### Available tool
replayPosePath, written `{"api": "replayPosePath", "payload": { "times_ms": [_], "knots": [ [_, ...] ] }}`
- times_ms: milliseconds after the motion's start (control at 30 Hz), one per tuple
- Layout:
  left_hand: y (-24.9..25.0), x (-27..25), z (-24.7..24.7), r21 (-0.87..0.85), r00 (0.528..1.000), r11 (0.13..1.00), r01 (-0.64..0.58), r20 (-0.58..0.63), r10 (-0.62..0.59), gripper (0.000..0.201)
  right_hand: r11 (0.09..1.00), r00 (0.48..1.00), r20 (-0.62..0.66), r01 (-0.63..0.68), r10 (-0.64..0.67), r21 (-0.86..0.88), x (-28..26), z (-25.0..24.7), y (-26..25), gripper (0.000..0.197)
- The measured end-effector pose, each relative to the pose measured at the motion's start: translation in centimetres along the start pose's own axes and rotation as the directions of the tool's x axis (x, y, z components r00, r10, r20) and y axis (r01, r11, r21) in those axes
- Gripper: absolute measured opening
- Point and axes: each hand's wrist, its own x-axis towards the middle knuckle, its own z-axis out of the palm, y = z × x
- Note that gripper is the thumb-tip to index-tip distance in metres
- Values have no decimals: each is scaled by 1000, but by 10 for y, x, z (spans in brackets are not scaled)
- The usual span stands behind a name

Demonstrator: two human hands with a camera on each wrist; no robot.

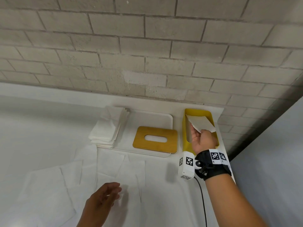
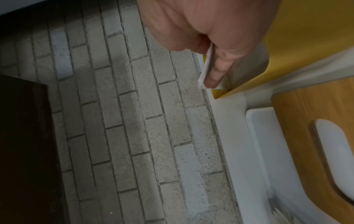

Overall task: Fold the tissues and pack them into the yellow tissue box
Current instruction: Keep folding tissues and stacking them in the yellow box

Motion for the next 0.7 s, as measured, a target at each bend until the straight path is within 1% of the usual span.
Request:
{"api": "replayPosePath", "payload": {
  "times_ms": [167,267,400,500,633,700],
  "knots": [
    [0,-1,-1,15,1000,1000,-8,-7,8,38,1000,1000,-9,2,-2,16,4,3,2,44],
    [-1,-1,-2,25,1000,1000,-20,-6,20,38,1000,1000,-13,-6,6,-10,5,4,1,47],
    [-3,0,-4,50,1000,998,-30,-2,30,38,996,999,-10,-33,32,-85,4,6,1,40],
    [-3,-1,-6,58,999,998,-37,5,37,39,991,998,-7,-58,57,-123,-12,4,-4,37],
    [-9,-4,-11,98,997,992,-77,8,77,34,987,998,32,-46,52,-151,-57,-32,-12,30],
    [-12,-5,-13,84,996,993,-88,-4,88,29,964,990,95,-72,100,-256,-84,-55,-6,19]
  ]
}}
